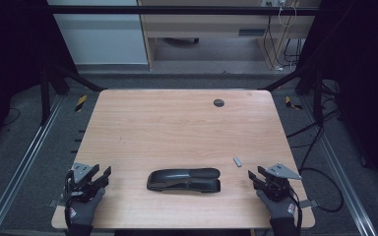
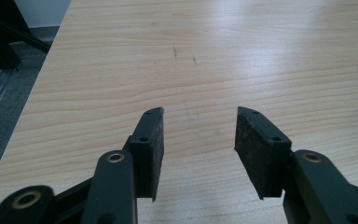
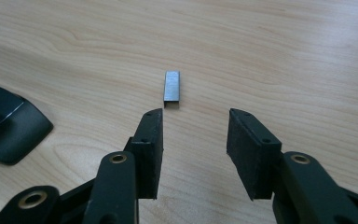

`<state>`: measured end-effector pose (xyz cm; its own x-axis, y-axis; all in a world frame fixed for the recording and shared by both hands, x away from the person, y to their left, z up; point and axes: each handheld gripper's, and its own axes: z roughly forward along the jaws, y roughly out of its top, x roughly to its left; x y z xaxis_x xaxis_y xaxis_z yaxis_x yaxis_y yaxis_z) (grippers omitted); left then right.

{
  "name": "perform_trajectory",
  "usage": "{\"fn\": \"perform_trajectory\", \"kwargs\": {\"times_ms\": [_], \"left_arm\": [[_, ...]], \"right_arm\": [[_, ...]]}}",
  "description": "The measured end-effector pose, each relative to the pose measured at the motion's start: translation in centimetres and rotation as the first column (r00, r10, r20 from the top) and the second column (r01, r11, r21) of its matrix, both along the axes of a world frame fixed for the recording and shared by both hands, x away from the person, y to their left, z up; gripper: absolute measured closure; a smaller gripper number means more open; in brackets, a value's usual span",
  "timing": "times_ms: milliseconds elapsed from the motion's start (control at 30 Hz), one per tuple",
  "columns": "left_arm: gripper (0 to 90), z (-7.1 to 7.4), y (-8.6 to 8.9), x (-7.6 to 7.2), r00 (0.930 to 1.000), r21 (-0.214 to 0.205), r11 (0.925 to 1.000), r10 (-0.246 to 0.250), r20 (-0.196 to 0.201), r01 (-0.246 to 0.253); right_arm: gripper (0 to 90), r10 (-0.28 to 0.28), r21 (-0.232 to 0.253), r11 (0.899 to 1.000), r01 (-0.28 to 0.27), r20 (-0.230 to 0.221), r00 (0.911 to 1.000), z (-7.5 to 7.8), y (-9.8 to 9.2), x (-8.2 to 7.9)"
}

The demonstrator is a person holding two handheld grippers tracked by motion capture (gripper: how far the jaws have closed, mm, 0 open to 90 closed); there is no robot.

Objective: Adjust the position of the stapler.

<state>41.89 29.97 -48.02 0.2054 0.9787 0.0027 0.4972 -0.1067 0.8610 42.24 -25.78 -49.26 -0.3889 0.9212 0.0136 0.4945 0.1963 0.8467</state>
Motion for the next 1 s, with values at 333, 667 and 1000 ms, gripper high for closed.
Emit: {"fn": "perform_trajectory", "kwargs": {"times_ms": [333,667,1000], "left_arm": [[52.6,0.5,-1.1,-0.4,0.9990,0.022,0.9989,-0.042,0.012,0.042],[52.3,1.3,-2.3,-0.8,0.9947,0.040,0.9944,-0.099,0.027,0.098],[50.0,2.6,-4.1,-1.3,0.9847,0.081,0.9826,-0.171,0.036,0.167]], "right_arm": [[64.0,-0.009,0.004,1.000,0.009,0.020,0.9998,0.3,0.0,-0.5],[66.0,-0.006,-0.009,1.000,0.006,0.027,0.9996,0.4,0.4,-0.7],[66.2,-0.001,-0.019,1.000,0.001,0.024,0.9997,0.2,0.6,-0.7]]}}
